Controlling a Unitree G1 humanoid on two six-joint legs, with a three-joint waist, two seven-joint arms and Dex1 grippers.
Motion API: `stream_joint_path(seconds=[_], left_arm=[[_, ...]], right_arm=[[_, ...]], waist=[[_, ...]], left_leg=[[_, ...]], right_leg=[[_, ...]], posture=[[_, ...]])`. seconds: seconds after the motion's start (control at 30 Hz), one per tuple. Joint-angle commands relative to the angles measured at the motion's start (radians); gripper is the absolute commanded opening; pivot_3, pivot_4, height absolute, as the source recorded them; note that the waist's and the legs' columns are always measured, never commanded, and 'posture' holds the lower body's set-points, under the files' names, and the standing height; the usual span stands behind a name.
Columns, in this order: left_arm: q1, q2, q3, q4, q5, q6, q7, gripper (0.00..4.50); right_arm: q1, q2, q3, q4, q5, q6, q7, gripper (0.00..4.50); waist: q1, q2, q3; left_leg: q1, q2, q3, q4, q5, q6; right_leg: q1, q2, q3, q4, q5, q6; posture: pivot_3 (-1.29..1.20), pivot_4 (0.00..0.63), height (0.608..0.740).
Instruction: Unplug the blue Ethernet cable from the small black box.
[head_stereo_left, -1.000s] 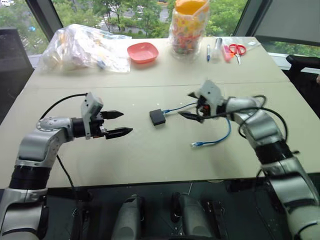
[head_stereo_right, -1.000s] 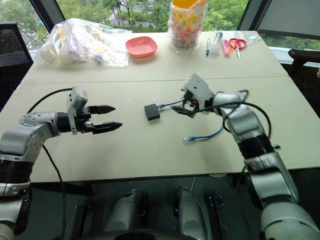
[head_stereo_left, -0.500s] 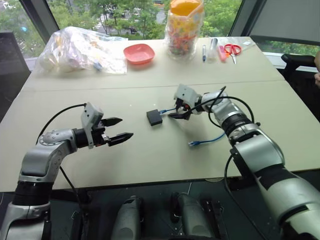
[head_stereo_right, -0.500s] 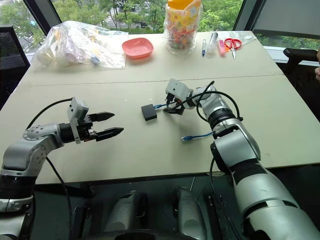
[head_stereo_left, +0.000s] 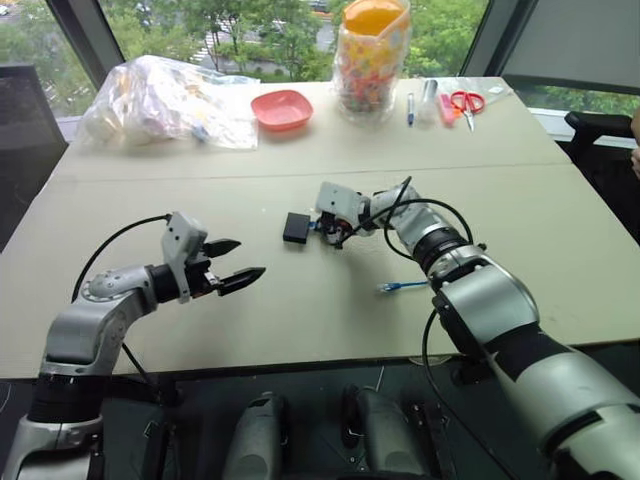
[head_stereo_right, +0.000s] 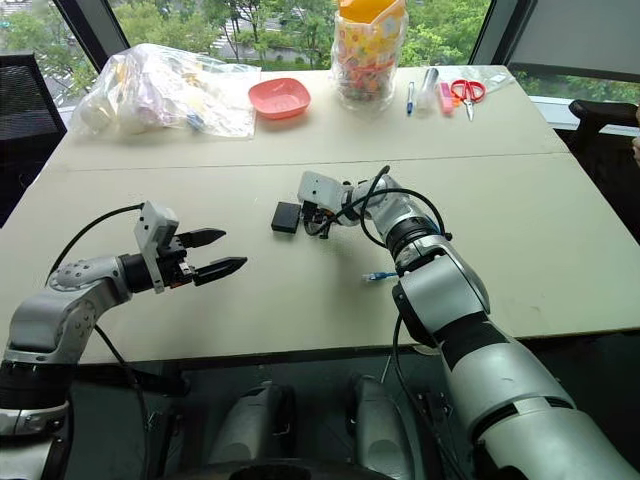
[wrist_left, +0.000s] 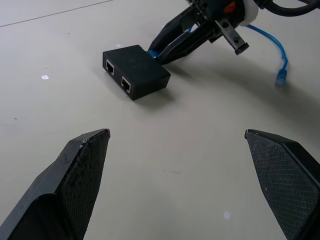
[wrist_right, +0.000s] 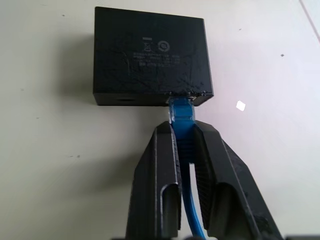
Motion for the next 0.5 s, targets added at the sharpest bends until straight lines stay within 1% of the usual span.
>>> stream_joint_path(seconds=[0.03, 0.07, 0.13, 0.17, 0.2, 0.23, 0.33, 0.5], left_arm=[[-0.097, -0.007, 0.037, 0.117, 0.042, -0.078, 0.031, 4.50], [-0.142, -0.013, 0.036, 0.180, 0.051, -0.093, 0.032, 4.50], [-0.305, -0.052, 0.043, 0.351, 0.007, -0.070, -0.016, 4.50], [-0.361, -0.066, 0.047, 0.410, -0.013, -0.057, -0.043, 4.50], [-0.418, -0.076, 0.047, 0.472, -0.024, -0.051, -0.079, 4.50], [-0.474, -0.085, 0.043, 0.539, -0.025, -0.052, -0.118, 4.50], [-0.681, -0.118, 0.015, 0.801, -0.009, -0.063, -0.274, 4.50], [-0.901, -0.154, -0.007, 1.120, 0.060, -0.135, -0.476, 4.50]], right_arm=[[-0.014, -0.076, 0.034, -0.066, -0.092, -0.142, -0.225, 0.07], [-0.008, -0.091, 0.040, -0.098, -0.114, -0.185, -0.295, 0.07], [0.044, -0.144, 0.051, -0.253, -0.186, -0.298, -0.486, 0.07], [0.064, -0.160, 0.053, -0.307, -0.207, -0.326, -0.546, 0.07], [0.088, -0.172, 0.051, -0.361, -0.220, -0.342, -0.583, 0.07], [0.109, -0.185, 0.053, -0.410, -0.240, -0.354, -0.614, 0.07], [0.165, -0.231, 0.045, -0.552, -0.295, -0.381, -0.706, 0.07], [0.197, -0.257, 0.022, -0.665, -0.320, -0.361, -0.760, 0.07]], waist=[[0.004, 0.001, 0.000], [0.004, 0.001, 0.000], [0.009, 0.000, 0.000], [0.008, 0.000, 0.000], [0.003, 0.000, 0.000], [-0.001, -0.001, 0.000], [-0.003, -0.001, 0.000], [-0.011, -0.001, 0.000]], left_leg=[[-0.001, 0.000, 0.000, 0.000, 0.000, -0.001], [-0.002, 0.000, 0.000, 0.000, 0.001, -0.001], [-0.003, -0.002, 0.000, 0.000, 0.001, -0.001], [-0.006, -0.003, -0.001, 0.000, 0.003, 0.002], [-0.010, -0.005, 0.000, 0.000, 0.003, 0.002], [-0.012, -0.005, 0.001, 0.000, 0.003, 0.002], [-0.013, -0.006, 0.004, 0.000, 0.005, 0.000], [-0.014, -0.006, 0.004, 0.000, 0.004, 0.002]], right_leg=[[-0.001, 0.000, 0.000, 0.000, 0.000, 0.000], [-0.001, 0.000, 0.000, -0.001, 0.000, 0.000], [-0.001, -0.001, 0.000, -0.001, 0.000, 0.000], [-0.003, -0.001, -0.001, -0.001, 0.000, 0.001], [-0.007, -0.001, -0.001, -0.002, 0.000, 0.001], [-0.008, -0.001, 0.000, -0.001, 0.002, 0.005], [-0.009, 0.000, -0.001, 0.000, 0.002, 0.006], [-0.009, 0.000, -0.001, -0.001, 0.001, 0.009]], posture=[[0.00, 0.150, 0.740], [0.00, 0.150, 0.740], [0.00, 0.150, 0.740], [0.00, 0.150, 0.740], [0.00, 0.150, 0.740], [0.00, 0.150, 0.740], [0.00, 0.150, 0.740], [0.00, 0.150, 0.740]])
